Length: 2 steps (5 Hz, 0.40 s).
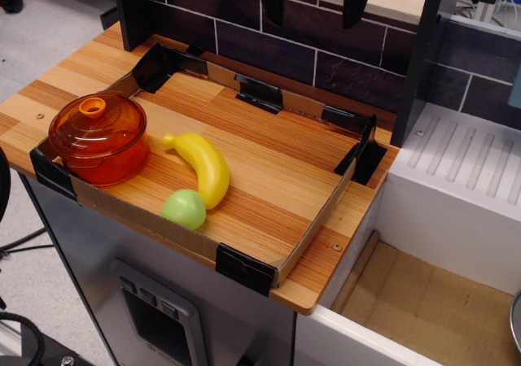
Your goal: Take lid off pot
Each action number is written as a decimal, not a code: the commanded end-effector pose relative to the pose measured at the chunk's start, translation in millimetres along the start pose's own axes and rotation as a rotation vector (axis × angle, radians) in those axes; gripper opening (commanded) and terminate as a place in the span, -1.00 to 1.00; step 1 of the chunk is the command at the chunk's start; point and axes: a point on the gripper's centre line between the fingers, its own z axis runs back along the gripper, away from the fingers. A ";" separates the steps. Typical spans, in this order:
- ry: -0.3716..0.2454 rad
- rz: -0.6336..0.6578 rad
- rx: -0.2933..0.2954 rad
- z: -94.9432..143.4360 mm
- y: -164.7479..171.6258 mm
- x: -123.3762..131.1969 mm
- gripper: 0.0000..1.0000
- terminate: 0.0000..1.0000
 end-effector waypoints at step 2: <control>0.031 -0.028 -0.001 -0.8 29.6 -2.6 1.00 -1.00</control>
